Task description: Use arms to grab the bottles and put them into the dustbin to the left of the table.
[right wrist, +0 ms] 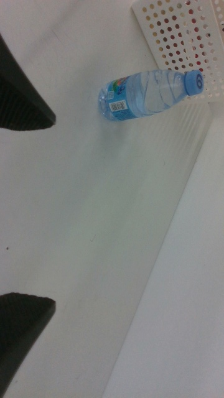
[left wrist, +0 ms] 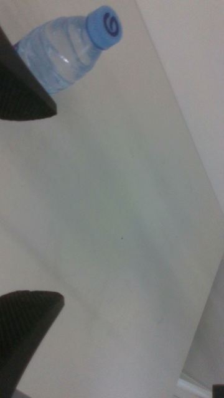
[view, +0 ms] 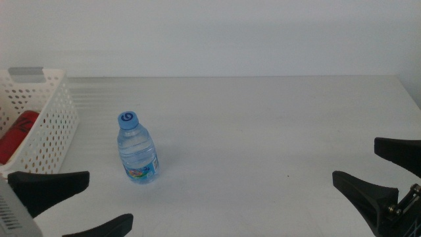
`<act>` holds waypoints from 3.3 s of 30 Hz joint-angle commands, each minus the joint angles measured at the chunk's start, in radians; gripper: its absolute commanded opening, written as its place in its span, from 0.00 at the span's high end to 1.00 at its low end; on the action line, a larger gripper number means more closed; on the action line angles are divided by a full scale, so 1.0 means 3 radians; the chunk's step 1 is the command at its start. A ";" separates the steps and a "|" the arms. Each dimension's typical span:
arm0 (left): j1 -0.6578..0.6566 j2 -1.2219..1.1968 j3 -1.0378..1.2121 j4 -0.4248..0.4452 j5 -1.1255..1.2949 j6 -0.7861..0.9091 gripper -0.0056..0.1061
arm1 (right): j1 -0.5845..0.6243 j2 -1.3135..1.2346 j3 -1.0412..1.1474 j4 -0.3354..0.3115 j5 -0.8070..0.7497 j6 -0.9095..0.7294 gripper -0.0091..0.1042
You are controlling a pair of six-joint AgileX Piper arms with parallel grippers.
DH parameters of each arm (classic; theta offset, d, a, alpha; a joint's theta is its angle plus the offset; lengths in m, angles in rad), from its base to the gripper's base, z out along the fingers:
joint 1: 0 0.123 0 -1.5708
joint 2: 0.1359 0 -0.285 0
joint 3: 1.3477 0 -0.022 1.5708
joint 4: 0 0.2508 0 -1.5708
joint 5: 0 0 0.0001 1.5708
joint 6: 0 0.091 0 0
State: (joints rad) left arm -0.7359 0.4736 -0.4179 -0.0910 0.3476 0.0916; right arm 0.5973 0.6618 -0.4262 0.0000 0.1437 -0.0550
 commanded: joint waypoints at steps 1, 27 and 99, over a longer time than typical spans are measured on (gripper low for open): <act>-0.0019 0.0014 -0.0098 -0.0006 -0.0310 -0.0045 0.14 | 0.0006 -0.0005 -0.0089 0.0000 -0.0235 -0.0027 0.32; 0.0745 0.1480 -0.1672 0.0494 0.0034 -0.0305 0.14 | 0.0006 -0.0005 -0.0089 0.0000 -0.0235 -0.0030 0.32; 0.1031 0.3847 0.0352 -0.0069 -0.5032 -0.0482 0.14 | 0.0006 -0.0005 -0.0089 0.0000 -0.0235 -0.0030 0.32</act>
State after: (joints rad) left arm -0.4233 1.6381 -0.2867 -0.0919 -1.0670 -0.0365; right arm 0.5973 0.6618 -0.4262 0.0000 0.1437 -0.0550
